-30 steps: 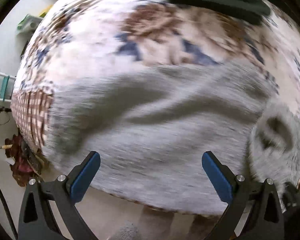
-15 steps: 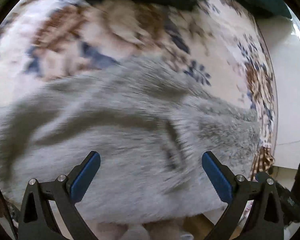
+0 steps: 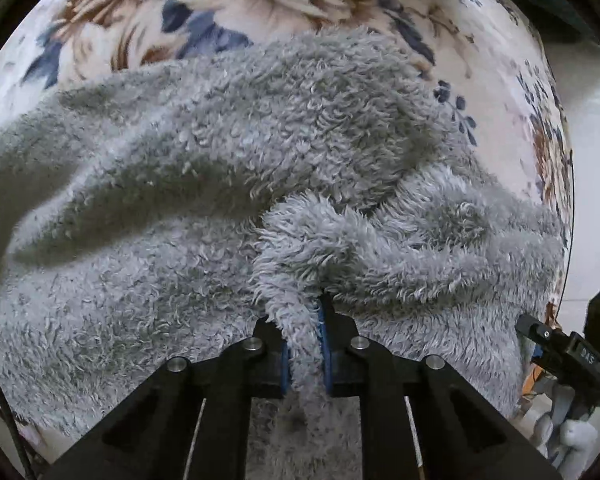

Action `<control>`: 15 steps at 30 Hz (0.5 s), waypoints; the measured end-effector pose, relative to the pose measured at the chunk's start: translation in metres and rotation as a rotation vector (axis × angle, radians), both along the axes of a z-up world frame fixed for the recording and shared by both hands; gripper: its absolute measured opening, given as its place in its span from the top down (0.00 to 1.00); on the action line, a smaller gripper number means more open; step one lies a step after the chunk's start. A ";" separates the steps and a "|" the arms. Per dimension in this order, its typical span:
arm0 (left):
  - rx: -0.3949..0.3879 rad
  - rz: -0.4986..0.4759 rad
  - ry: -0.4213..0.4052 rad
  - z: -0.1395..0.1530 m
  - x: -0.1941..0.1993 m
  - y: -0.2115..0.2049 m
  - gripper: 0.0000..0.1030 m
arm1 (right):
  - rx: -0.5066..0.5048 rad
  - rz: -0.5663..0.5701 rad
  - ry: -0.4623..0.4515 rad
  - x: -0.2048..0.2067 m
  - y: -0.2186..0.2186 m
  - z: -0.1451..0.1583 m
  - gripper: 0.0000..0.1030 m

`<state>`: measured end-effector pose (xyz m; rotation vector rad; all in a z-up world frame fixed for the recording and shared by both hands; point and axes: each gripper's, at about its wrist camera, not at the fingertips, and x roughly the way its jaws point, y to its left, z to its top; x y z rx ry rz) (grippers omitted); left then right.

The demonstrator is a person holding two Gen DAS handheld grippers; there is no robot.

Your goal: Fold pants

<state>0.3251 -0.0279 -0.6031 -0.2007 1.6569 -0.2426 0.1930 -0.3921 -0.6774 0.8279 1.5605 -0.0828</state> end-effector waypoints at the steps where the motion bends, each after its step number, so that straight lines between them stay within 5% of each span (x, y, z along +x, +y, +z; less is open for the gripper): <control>1: 0.001 0.004 -0.009 0.005 0.000 0.000 0.83 | -0.021 0.012 0.002 0.005 0.005 0.007 0.19; 6: -0.012 0.079 -0.087 0.041 -0.012 0.021 0.15 | -0.221 0.123 -0.004 0.021 0.041 0.055 0.19; 10: -0.015 0.210 -0.168 0.063 -0.029 0.074 0.06 | -0.247 0.176 -0.013 0.031 0.084 0.082 0.19; 15: -0.033 0.627 -0.174 0.072 -0.072 0.189 0.06 | -0.191 0.285 0.001 0.066 0.163 0.084 0.19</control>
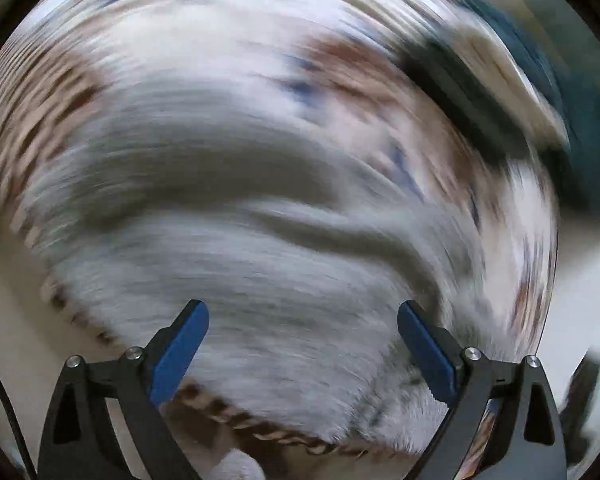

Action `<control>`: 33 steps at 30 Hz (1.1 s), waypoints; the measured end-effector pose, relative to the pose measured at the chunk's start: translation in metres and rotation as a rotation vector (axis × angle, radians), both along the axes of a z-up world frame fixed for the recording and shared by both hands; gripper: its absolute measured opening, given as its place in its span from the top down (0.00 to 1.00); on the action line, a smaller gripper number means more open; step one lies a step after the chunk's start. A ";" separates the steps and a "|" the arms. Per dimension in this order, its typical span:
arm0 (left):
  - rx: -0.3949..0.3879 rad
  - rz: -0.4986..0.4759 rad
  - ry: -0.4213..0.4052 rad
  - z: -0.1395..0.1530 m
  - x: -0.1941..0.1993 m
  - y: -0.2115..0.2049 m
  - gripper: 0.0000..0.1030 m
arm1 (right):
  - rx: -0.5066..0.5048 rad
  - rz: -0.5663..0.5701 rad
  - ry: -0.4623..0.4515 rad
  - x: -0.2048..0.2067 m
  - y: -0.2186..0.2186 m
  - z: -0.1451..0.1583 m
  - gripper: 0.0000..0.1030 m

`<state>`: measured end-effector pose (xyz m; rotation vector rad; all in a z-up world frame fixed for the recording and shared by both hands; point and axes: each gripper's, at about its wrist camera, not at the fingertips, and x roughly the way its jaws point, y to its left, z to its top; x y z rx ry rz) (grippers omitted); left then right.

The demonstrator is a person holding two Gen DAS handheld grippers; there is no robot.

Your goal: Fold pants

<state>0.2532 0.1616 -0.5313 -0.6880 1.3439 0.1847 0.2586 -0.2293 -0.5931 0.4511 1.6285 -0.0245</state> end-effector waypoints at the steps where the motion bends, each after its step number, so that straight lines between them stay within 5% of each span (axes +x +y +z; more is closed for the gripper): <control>1: -0.001 0.106 -0.002 -0.001 -0.014 0.025 0.06 | -0.002 0.025 0.006 -0.002 0.007 0.000 0.19; 5: -0.037 0.420 0.030 -0.030 -0.058 0.101 0.08 | -0.001 0.095 0.030 0.015 0.048 -0.008 0.19; 8: -0.092 0.515 -0.002 -0.051 -0.071 0.115 0.08 | -0.034 0.130 0.043 0.029 0.070 -0.014 0.19; 16: -0.217 0.542 -0.143 -0.077 -0.062 0.133 0.08 | -0.155 0.244 0.115 0.048 0.108 -0.023 0.19; 20: -0.222 0.462 -0.218 -0.083 -0.041 0.135 0.39 | -0.184 0.263 0.146 0.057 0.123 -0.032 0.19; 30: -0.289 0.501 -0.187 -0.110 -0.037 0.142 0.37 | -0.179 0.245 0.178 0.066 0.138 -0.051 0.19; 33: -0.208 0.466 -0.233 -0.098 -0.037 0.137 0.69 | -0.170 0.235 0.169 0.068 0.133 -0.053 0.19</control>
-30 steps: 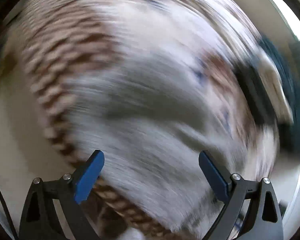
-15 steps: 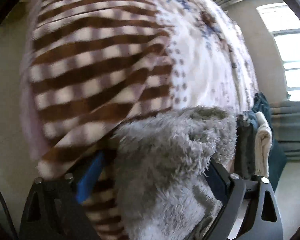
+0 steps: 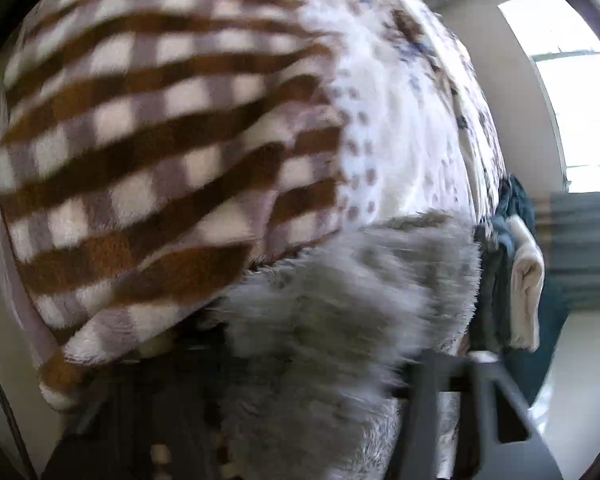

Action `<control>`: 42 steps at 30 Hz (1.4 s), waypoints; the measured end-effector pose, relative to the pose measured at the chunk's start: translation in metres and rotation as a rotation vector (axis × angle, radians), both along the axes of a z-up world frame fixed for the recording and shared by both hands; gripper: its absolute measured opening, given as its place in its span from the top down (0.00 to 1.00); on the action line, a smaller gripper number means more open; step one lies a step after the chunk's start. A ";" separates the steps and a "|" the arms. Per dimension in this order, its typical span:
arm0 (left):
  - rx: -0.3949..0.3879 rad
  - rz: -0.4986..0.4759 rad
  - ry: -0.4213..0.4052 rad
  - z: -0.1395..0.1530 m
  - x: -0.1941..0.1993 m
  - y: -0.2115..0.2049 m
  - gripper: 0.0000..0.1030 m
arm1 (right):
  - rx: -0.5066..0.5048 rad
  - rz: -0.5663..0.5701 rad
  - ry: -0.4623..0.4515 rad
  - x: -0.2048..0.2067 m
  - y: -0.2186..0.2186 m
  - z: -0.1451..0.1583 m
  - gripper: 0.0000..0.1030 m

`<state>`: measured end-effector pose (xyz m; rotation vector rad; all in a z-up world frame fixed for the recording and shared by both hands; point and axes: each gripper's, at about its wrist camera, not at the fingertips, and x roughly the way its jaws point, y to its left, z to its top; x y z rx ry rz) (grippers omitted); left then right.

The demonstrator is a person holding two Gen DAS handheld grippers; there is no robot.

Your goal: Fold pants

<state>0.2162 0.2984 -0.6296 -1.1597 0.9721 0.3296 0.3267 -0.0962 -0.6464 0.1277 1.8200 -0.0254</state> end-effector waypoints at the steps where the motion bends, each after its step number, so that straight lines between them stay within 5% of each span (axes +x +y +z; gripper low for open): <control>1: 0.025 -0.008 -0.007 0.006 0.000 -0.003 0.72 | 0.001 -0.004 -0.004 -0.001 -0.004 0.001 0.19; 13: 0.171 -0.060 -0.106 0.090 -0.005 -0.030 0.79 | 0.046 -0.053 -0.073 -0.024 -0.058 0.014 0.19; 19: 0.287 -0.269 -0.215 0.158 0.023 -0.099 0.79 | -0.094 0.029 -0.122 -0.040 -0.091 0.028 0.19; 25: 0.394 -0.533 -0.242 0.194 0.039 -0.199 0.79 | -0.177 0.037 -0.158 -0.060 -0.141 0.033 0.19; 36: 0.438 -0.950 -0.217 0.184 0.037 -0.383 0.79 | -0.091 -0.273 -0.170 -0.110 -0.297 0.018 0.19; 42: 0.483 -1.172 -0.175 0.147 0.023 -0.492 0.80 | -0.100 -0.398 -0.167 -0.147 -0.387 0.007 0.19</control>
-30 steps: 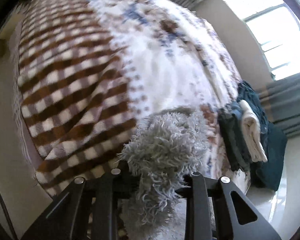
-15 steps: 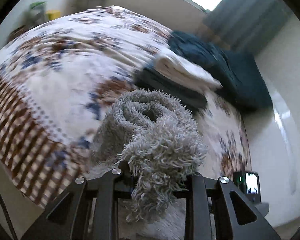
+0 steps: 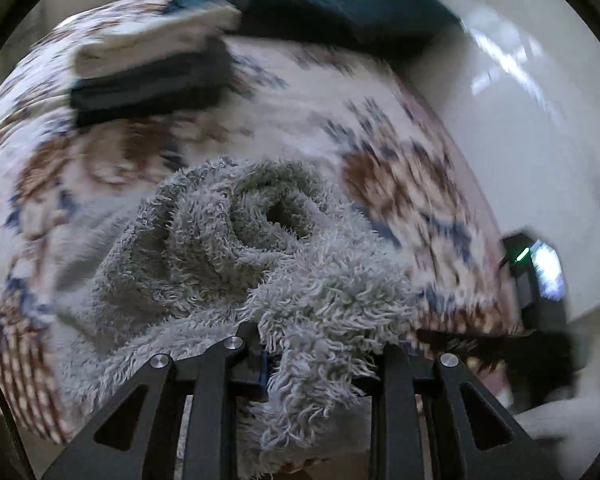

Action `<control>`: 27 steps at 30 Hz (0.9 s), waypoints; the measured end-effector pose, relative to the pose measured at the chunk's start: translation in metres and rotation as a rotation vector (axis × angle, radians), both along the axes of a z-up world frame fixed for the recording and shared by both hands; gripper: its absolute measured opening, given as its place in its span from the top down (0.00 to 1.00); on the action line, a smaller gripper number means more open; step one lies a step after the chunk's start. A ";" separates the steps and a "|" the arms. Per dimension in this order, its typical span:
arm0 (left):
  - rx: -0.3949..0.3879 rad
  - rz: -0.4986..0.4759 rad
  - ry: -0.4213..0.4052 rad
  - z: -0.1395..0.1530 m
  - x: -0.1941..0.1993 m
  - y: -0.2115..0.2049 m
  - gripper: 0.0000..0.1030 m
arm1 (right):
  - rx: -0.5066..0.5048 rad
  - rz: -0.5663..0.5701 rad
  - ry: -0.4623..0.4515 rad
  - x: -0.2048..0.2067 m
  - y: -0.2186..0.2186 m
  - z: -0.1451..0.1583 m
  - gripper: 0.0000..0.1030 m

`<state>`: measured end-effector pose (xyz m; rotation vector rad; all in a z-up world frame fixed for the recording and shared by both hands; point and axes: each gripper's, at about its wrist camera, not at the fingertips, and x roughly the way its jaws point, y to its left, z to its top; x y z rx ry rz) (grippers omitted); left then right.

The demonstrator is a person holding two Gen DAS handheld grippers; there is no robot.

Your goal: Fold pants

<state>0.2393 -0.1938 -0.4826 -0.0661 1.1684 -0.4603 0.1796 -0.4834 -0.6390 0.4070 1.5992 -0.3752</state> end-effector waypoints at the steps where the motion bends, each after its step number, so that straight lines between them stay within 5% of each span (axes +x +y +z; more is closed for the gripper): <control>1: 0.016 -0.027 0.014 -0.010 -0.004 -0.015 0.80 | 0.005 -0.021 -0.001 -0.006 -0.013 -0.002 0.19; 7: 0.177 -0.112 0.158 -0.058 -0.016 -0.068 0.71 | 0.057 -0.099 -0.037 -0.030 -0.061 -0.002 0.19; 12: 0.101 -0.082 0.187 -0.015 -0.011 -0.051 0.10 | 0.190 -0.115 -0.125 -0.040 -0.061 0.013 0.13; 18: 0.048 0.052 0.155 0.036 -0.006 0.008 0.09 | 0.369 -0.093 -0.190 -0.025 -0.012 0.040 0.13; 22: 0.235 0.240 0.101 0.035 0.016 0.078 0.09 | 0.505 -0.068 -0.235 0.009 0.033 0.047 0.13; 24: 0.350 0.312 0.129 0.015 0.029 0.116 0.09 | 0.542 -0.022 -0.258 0.031 0.063 0.049 0.13; 27: 0.416 0.363 0.175 -0.010 0.037 0.153 0.09 | 0.542 0.049 -0.274 0.060 0.104 0.050 0.13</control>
